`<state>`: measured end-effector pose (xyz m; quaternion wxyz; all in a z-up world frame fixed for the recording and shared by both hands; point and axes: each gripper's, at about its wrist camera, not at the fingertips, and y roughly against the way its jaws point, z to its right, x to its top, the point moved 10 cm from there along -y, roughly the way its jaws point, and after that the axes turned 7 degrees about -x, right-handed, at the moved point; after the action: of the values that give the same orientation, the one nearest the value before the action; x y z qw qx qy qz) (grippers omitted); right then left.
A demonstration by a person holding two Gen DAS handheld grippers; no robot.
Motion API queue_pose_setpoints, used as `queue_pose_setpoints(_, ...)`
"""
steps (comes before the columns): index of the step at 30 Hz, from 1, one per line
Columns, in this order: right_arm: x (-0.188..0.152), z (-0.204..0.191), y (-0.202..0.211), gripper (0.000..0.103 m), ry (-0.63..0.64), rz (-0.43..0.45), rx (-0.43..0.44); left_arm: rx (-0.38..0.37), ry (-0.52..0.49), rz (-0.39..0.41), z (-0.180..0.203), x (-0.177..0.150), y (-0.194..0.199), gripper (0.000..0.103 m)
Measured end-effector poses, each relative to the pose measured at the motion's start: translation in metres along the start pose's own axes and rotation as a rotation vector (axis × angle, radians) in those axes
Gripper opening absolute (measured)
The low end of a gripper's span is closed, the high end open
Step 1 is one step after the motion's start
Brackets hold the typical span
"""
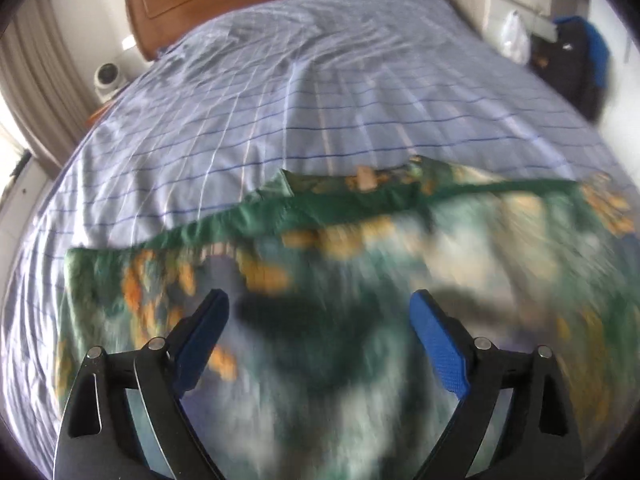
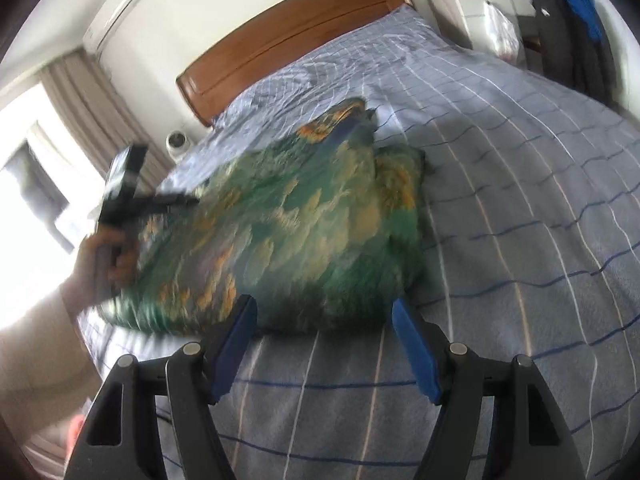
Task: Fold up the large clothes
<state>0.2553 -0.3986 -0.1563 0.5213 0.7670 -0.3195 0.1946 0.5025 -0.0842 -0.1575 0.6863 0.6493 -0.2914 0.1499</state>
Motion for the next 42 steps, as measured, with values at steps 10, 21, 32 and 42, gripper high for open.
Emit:
queue_pose_setpoints(10, 0.026, 0.027, -0.056, 0.088, -0.308, -0.154, 0.163, -0.362, -0.094, 0.174, 0.077, -0.081, 0.101, 0.096)
queue_pose_setpoints(21, 0.05, -0.028, -0.041, 0.031, -0.241, -0.125, 0.165, -0.622, 0.129, -0.029, 0.076, -0.079, 0.043, 0.098)
queue_pose_setpoints(32, 0.079, -0.278, 0.009, 0.028, 0.194, 0.072, 0.217, -0.883, 0.428, 0.147, -0.077, -0.023, 0.165, 0.1)
queue_pose_setpoints(42, -0.017, -0.399, -0.04, 0.028, 0.638, 0.122, 0.051, -0.831, 0.241, -0.005, -0.055, -0.016, 0.163, 0.102)
